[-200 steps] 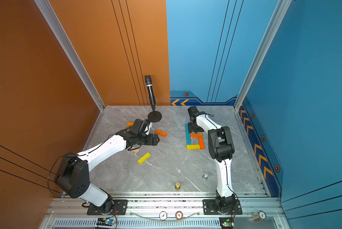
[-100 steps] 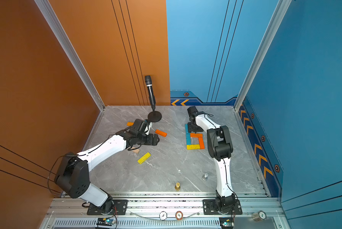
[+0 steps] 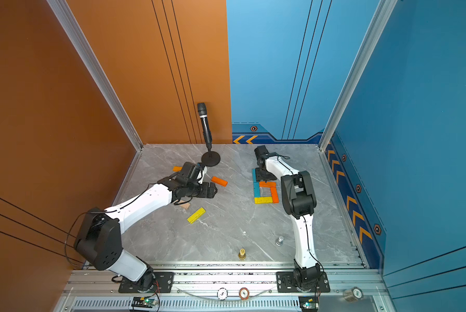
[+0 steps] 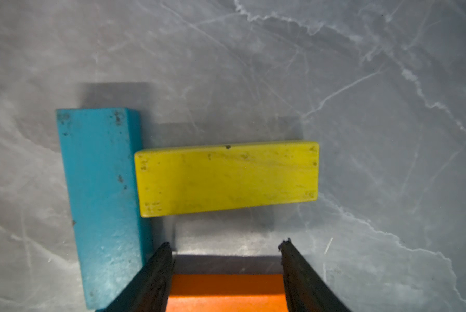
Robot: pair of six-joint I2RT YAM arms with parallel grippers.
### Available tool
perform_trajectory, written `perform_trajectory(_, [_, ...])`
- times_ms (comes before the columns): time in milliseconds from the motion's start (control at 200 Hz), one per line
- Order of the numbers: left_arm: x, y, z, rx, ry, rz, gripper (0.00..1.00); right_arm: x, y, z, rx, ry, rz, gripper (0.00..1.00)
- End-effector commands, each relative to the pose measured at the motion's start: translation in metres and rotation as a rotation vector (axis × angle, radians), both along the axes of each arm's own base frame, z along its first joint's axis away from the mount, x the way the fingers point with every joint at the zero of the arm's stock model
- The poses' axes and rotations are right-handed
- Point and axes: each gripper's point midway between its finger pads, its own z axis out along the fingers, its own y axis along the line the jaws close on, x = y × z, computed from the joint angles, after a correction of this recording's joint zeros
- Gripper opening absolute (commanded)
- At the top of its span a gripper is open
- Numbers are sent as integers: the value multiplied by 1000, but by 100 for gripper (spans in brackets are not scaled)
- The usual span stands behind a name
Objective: Assemble the number 6 with building blocks
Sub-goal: Adjust the building block at the center of the board.
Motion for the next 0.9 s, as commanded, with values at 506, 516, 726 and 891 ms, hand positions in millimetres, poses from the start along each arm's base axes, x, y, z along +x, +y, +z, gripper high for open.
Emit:
perform_trajectory(506, [-2, 2, 9, 13, -17, -3, 93, -3, -2, -5, -23, 25, 5, 65])
perform_trajectory(516, [-2, 2, 9, 14, -17, -3, 93, -3, -1, -5, -22, 24, 5, 65])
perform_trajectory(726, [-3, 1, 8, 13, -15, -6, 93, -6, -1, -7, -26, 33, 11, 65])
perform_trajectory(891, [-2, 1, 9, 12, -19, -5, 93, -8, -1, -8, -27, 39, 13, 65])
